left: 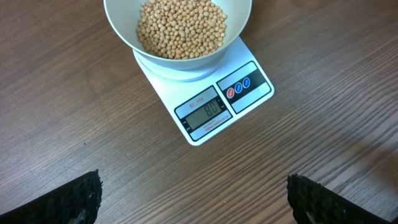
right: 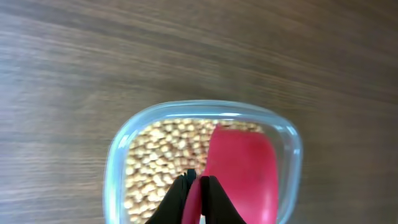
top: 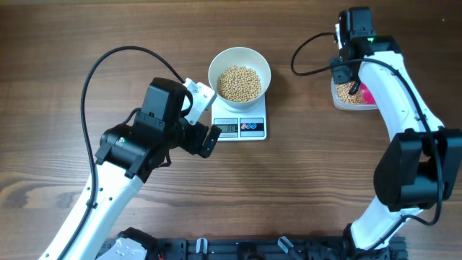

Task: Scoop item into bowl and weigh 150g on scale
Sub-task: 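Lower the pink scoop into the soybean tub with the right gripper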

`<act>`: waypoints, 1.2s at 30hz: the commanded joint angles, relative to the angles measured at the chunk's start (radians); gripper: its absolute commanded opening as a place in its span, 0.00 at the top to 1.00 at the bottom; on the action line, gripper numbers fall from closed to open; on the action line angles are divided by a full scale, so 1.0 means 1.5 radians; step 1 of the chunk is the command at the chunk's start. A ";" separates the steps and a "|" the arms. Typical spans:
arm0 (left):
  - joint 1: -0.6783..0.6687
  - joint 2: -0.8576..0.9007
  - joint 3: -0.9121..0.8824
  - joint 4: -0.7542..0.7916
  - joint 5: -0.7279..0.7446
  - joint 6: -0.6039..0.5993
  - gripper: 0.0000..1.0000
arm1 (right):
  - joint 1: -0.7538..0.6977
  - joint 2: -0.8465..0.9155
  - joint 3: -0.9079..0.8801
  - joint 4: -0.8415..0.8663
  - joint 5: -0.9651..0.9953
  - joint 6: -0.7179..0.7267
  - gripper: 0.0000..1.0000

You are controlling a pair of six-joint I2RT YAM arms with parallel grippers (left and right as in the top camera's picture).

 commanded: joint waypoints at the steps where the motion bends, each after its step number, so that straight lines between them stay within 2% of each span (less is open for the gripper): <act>1: 0.004 -0.001 0.002 0.002 0.008 0.013 0.00 | 0.014 0.016 -0.015 -0.006 -0.104 0.042 0.96; 10: 0.004 -0.001 0.002 0.002 0.008 0.013 0.00 | -0.001 -0.009 -0.011 -0.005 -0.269 0.076 0.96; 17: 0.004 -0.001 0.002 0.002 0.008 0.013 0.00 | -0.087 -0.010 -0.011 -0.005 -0.433 0.097 0.96; 27: 0.004 -0.001 0.002 0.002 0.008 0.013 0.00 | -0.226 -0.010 -0.011 0.013 -0.592 0.096 0.96; 36: 0.004 -0.001 0.002 0.002 0.008 0.013 0.00 | -0.274 -0.010 -0.011 0.017 -0.621 0.094 0.96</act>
